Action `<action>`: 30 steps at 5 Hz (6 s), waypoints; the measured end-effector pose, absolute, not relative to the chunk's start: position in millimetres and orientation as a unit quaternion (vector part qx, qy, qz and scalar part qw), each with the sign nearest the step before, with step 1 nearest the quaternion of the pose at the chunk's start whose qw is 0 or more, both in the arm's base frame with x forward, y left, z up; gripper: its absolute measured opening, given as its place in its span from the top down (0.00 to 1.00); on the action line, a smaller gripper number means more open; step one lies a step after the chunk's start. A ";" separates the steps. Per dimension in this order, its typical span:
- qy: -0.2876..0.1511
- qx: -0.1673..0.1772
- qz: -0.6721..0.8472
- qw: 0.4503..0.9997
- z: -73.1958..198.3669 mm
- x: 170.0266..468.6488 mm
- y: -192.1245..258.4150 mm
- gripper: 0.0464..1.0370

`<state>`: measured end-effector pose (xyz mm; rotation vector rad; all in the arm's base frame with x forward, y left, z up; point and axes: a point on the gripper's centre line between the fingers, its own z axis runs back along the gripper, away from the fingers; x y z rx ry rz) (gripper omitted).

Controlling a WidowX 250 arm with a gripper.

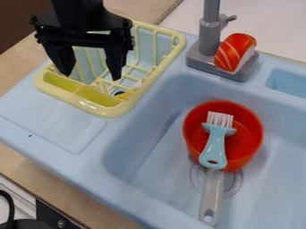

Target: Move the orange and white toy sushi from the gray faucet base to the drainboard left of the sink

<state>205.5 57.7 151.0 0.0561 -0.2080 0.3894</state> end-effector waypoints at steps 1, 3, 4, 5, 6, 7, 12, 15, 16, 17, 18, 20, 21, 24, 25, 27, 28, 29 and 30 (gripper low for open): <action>-0.096 0.027 0.194 0.976 147.0 203.5 57.3 0.04; -0.099 0.001 0.116 0.988 141.0 217.9 23.0 0.04; -0.123 -0.008 0.064 0.990 145.9 233.6 -6.1 0.04; -0.159 -0.023 0.019 0.987 150.4 243.9 -29.4 0.04; -0.182 -0.028 -0.017 0.983 155.6 258.2 -43.6 0.04; -0.195 -0.024 -0.038 0.980 158.4 270.5 -55.6 0.04; -0.225 0.009 -0.042 0.973 156.7 295.3 -71.2 0.04; -0.235 -0.010 -0.050 0.971 143.0 310.6 -74.3 0.06; -0.243 -0.001 -0.040 0.969 140.4 311.7 -70.4 0.20; -0.246 0.004 -0.028 0.969 138.8 312.0 -67.9 0.46; -0.246 0.008 -0.024 0.969 138.8 311.1 -68.2 0.49; -0.191 0.005 0.045 0.980 141.3 285.6 -73.9 0.49; -0.172 0.009 0.095 0.980 142.8 256.7 -78.0 0.49; -0.199 0.083 0.332 0.918 141.2 199.3 -54.8 0.49; -0.209 0.066 0.418 0.882 144.3 201.1 -45.3 0.49; -0.209 0.028 0.588 0.781 146.4 190.2 -14.1 0.49; -0.209 0.042 0.637 0.741 147.6 174.9 4.7 0.49; -0.206 0.037 0.662 0.720 150.1 162.8 21.2 0.49; -0.191 0.047 0.663 0.723 141.1 157.1 33.4 0.49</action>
